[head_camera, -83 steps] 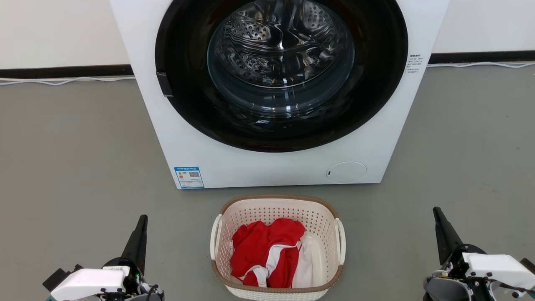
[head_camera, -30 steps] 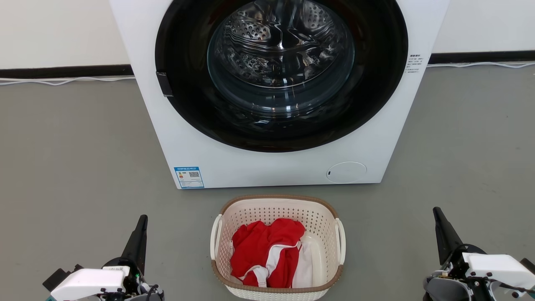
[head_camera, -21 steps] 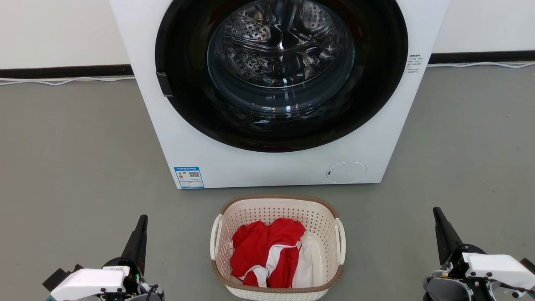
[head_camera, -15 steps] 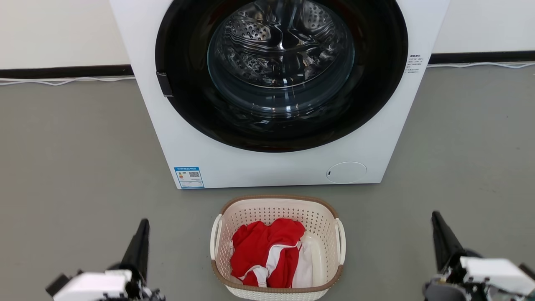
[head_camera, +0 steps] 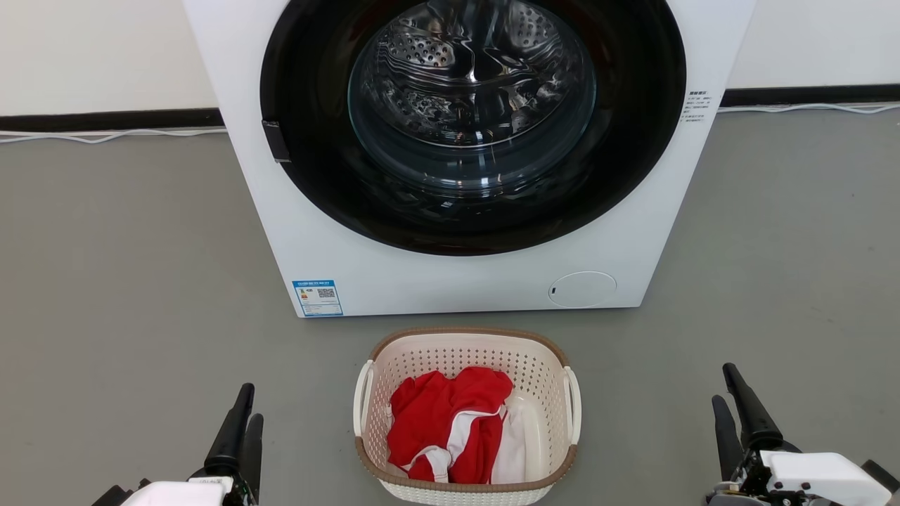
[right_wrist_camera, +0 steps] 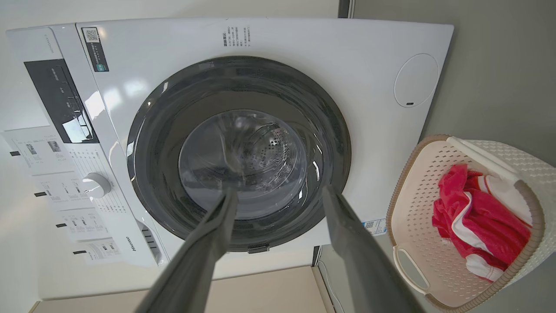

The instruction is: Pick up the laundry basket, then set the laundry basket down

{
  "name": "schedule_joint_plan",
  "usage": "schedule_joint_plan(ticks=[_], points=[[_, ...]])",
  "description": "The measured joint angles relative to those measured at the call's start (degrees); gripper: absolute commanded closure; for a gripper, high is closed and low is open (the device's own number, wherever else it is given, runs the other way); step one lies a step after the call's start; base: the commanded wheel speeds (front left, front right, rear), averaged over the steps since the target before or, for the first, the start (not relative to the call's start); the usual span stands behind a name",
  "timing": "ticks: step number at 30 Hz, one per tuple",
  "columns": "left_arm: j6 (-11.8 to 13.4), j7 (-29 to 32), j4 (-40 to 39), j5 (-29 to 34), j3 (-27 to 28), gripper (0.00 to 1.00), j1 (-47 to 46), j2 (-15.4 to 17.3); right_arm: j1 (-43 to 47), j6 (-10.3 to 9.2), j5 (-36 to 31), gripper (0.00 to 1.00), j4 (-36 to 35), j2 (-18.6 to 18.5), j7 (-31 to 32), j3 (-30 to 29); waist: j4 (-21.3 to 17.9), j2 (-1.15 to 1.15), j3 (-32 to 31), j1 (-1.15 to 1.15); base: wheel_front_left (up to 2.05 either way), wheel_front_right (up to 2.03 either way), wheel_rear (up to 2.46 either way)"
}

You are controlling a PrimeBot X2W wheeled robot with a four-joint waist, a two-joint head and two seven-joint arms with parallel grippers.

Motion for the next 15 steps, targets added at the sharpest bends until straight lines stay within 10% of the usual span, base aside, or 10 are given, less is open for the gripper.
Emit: schedule_joint_plan(ticks=[15], points=[[0.5,-3.6,-0.2,14.2,-1.0,0.00,0.0,0.1,0.0,0.00,-20.4,0.00,-1.4,-0.1,-3.5,1.0,-0.1,0.00,-0.1,-0.01,0.00,0.00,0.00]])
